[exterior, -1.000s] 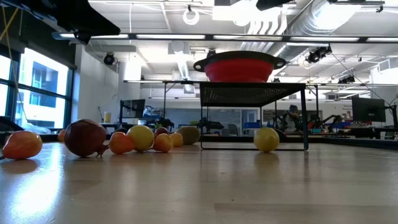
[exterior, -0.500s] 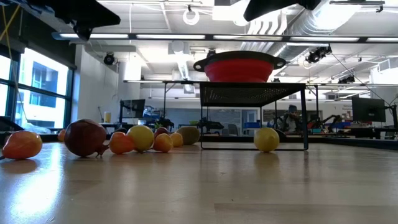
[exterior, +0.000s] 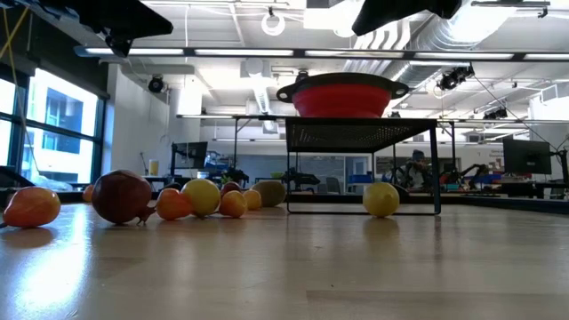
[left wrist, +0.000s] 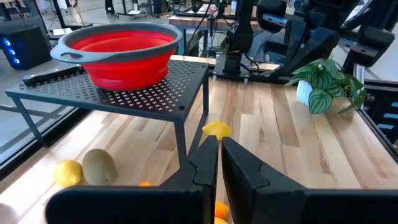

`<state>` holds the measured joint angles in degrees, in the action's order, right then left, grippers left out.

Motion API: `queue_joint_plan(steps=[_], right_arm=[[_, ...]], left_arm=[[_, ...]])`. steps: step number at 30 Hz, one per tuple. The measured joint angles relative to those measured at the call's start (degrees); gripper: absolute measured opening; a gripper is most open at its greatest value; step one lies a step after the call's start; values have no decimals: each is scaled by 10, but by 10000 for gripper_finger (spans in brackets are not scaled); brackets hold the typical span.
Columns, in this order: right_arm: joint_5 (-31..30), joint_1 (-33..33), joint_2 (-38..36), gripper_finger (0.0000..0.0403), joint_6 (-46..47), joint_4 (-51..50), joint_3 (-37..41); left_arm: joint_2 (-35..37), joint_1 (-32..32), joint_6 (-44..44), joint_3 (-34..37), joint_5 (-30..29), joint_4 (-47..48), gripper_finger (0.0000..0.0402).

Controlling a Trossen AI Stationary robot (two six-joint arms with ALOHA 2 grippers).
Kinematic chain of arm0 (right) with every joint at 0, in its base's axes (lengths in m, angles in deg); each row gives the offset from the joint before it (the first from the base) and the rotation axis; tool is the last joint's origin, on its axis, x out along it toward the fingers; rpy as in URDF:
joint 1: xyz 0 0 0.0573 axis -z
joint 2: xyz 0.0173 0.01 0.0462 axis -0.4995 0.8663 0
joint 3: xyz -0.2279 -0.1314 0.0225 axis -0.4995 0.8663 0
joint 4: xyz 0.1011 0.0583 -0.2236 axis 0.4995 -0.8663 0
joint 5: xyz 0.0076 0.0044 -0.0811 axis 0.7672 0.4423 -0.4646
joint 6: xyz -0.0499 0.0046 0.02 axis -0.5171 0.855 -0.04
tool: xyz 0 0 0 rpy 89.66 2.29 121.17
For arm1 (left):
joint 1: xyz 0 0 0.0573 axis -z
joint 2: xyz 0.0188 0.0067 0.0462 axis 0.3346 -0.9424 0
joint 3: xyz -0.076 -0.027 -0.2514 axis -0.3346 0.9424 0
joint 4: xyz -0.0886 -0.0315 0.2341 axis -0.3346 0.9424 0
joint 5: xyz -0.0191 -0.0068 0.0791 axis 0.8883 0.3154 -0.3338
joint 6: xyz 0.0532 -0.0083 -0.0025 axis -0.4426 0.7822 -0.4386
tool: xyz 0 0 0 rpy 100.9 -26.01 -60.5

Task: Pick & Place Fruit
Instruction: Put the bottom right yellow lemon into the red strainer bowl on the shelf

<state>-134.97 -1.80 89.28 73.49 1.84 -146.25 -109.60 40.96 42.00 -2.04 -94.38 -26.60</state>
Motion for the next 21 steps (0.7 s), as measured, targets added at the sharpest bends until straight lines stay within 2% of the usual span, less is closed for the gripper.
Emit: queue_joint_plan(steps=[3, 7, 11, 17, 21], right_arm=[[-2, 0, 0, 2, 38, 0, 0], [1, 0, 0, 2, 112, 0, 0], [16, 1, 0, 2, 127, 4, 0], [24, 13, 0, 2, 128, 5, 0], [82, 20, 0, 2, 89, 5, 0]], left_arm=[[0, 0, -16, 0, -2, -2, 17], [0, 0, -78, 0, -13, -30, 17], [1, 0, -149, 0, -13, -59, 17], [1, 0, -127, 0, -12, -68, 17], [1, 0, -119, 0, -12, -57, 17]])
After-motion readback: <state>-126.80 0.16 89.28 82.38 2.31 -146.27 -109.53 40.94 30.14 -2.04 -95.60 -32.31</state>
